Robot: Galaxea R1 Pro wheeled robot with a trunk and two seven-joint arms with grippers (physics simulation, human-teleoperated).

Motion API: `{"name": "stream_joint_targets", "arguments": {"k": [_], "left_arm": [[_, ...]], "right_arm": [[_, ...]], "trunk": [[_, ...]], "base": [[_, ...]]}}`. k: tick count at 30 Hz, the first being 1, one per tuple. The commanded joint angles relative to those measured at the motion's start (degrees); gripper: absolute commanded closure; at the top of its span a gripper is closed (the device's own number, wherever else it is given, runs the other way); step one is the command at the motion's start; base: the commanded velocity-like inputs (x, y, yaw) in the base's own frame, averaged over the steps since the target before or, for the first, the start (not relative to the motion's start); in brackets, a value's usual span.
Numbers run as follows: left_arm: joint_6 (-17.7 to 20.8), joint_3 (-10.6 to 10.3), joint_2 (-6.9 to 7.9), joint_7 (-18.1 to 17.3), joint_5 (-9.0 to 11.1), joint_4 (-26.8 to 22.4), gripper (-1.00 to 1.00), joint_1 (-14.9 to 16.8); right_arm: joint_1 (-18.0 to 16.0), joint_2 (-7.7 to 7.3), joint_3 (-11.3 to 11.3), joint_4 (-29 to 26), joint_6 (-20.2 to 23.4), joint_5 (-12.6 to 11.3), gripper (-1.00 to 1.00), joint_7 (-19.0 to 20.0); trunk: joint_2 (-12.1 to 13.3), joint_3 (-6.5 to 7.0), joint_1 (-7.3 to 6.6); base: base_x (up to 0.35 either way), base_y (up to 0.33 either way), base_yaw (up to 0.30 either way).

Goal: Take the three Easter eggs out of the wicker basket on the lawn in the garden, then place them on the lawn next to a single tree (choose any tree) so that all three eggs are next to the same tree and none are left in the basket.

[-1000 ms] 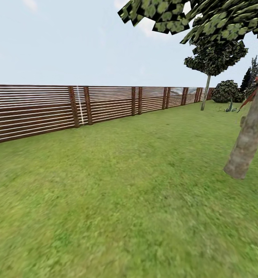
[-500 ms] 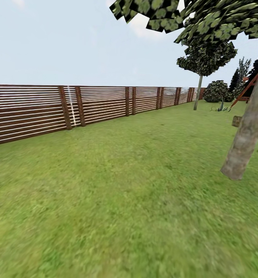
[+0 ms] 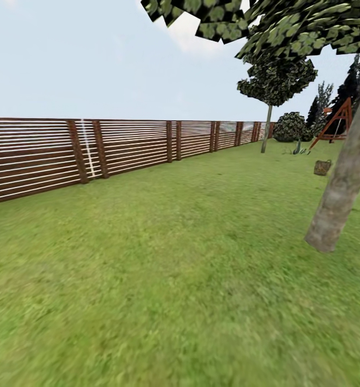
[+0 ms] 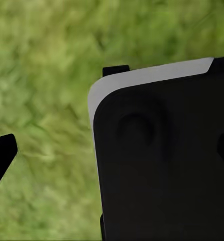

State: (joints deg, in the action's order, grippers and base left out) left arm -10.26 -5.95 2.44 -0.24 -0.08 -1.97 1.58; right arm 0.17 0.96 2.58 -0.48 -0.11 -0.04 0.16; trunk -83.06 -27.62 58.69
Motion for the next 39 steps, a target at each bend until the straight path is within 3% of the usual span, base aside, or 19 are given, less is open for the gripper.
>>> {"name": "stream_joint_targets", "arguments": {"k": [1,16,30,39], "left_arm": [[-0.2,-0.37,0.02,-0.02,0.0,0.04,-1.0,0.04],[-0.2,-0.37,0.02,-0.03,0.0,0.04,-1.0,0.08],[-0.26,-0.37,0.07,-0.02,0.0,0.04,-1.0,0.06],[-0.28,-0.37,0.08,-0.02,0.0,0.04,-1.0,0.03]], "right_arm": [[0.01,0.01,0.23,-0.05,-0.02,0.01,-1.0,0.02],[0.01,-0.01,0.06,-0.05,-0.12,0.13,-1.0,0.02],[0.01,0.01,0.08,-0.05,-0.29,0.13,-1.0,0.02],[0.01,0.01,0.07,-0.05,-0.41,0.13,-1.0,0.02]], "trunk": [[-0.02,-0.05,0.03],[-0.02,-0.06,0.03],[-0.02,-0.06,0.03],[-0.02,-0.06,0.03]], "base": [[0.326,0.095,-0.105],[0.326,0.096,-0.04],[0.326,0.103,-0.22],[0.326,0.107,-0.06]]}}
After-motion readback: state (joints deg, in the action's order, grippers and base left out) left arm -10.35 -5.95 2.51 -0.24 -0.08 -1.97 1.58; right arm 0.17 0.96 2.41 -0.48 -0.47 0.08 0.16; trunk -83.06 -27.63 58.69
